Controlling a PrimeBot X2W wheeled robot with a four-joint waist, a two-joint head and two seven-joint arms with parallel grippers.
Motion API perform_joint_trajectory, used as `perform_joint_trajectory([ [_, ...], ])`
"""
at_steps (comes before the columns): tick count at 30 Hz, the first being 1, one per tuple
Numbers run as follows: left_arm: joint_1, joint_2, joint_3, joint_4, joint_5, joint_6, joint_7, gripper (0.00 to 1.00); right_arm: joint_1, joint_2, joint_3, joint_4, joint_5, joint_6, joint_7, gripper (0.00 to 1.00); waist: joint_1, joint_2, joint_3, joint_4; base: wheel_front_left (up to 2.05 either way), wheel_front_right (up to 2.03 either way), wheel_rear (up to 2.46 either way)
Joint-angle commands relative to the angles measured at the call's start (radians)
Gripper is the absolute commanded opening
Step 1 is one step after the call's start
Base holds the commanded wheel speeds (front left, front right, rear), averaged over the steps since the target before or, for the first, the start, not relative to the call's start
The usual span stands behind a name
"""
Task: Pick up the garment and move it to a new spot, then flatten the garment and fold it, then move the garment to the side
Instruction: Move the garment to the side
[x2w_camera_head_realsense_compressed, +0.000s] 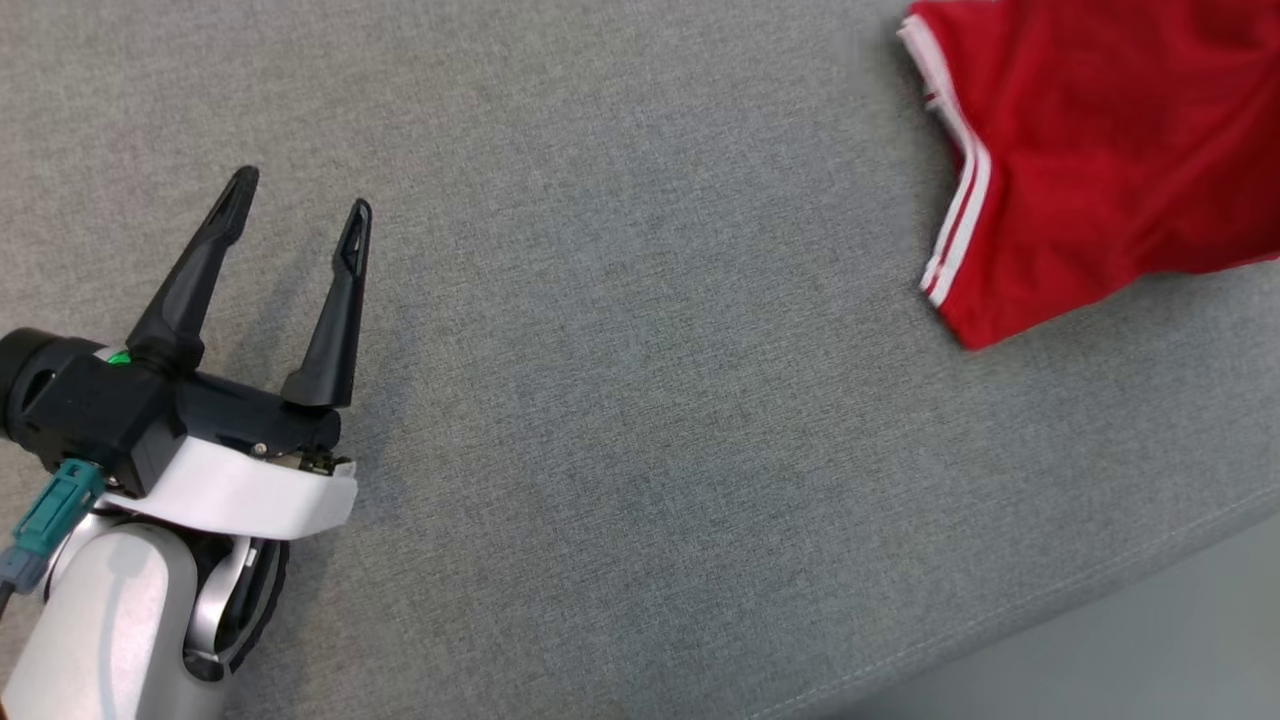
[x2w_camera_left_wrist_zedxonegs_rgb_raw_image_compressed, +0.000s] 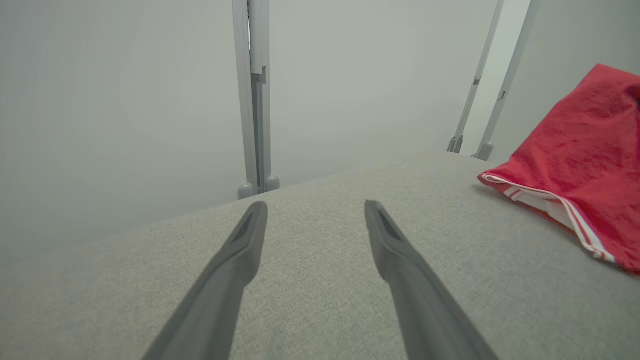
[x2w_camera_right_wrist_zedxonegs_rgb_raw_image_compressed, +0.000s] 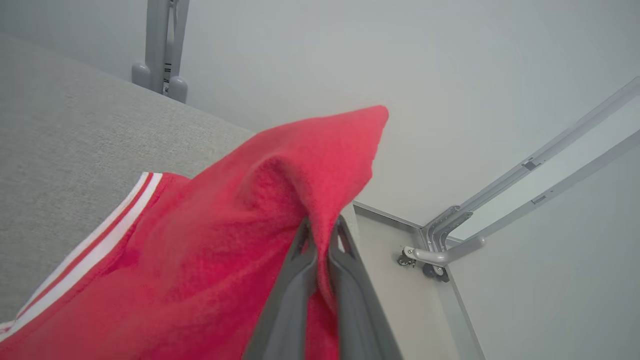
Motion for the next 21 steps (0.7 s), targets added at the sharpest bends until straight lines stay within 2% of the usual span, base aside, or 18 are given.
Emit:
perform_joint_trajectory([
  [1,-0.026,0.011,0.0,-0.013,0.006,-0.001,0.004,1.0,-0.017,-0.025,-0.022,0.015,-0.003,-0.001,0.009,0.0,0.0,0.0,0.024,0.003,0.0,0.0,0.0],
  [5,-0.045,0.014,-0.009,-0.028,0.01,-0.006,0.013,1.0,-0.033,-0.041,-0.054,0.069,-0.011,-0.001,0.006,0.0,0.0,0.0,0.048,0.011,0.0,0.0,0.0],
  [9,-0.07,0.018,-0.018,-0.031,0.005,-0.018,0.018,1.0,-0.074,-0.012,-0.066,0.173,-0.034,-0.001,-0.019,0.0,0.0,0.0,0.072,0.027,0.0,0.0,0.0],
  [10,-0.075,0.019,-0.018,-0.03,0.003,-0.019,0.019,1.0,-0.086,0.0,-0.069,0.203,-0.044,-0.001,-0.023,0.28,0.0,0.0,0.077,0.03,0.0,0.0,0.0],
  [11,-0.079,0.02,-0.018,-0.03,0.002,-0.02,0.019,1.0,-0.097,0.013,-0.078,0.239,-0.047,-0.001,-0.025,0.41,0.0,0.0,0.081,0.032,0.0,0.0,0.0],
  [12,-0.081,0.02,-0.02,-0.03,0.002,-0.02,0.019,1.0,-0.106,0.025,-0.093,0.274,-0.055,-0.001,-0.024,0.9,0.0,0.0,0.085,0.035,0.0,0.0,0.0],
  [13,-0.084,0.018,-0.022,-0.029,0.001,-0.02,0.017,1.0,-0.117,0.041,-0.102,0.305,-0.065,-0.001,-0.023,1.0,0.0,0.0,0.087,0.04,0.0,0.0,0.0],
  [21,-0.07,0.006,-0.026,-0.003,-0.011,-0.01,-0.002,1.0,-0.148,0.137,-0.173,0.454,-0.091,-0.001,-0.112,1.0,0.0,0.0,0.06,0.047,0.0,0.0,0.0],
])
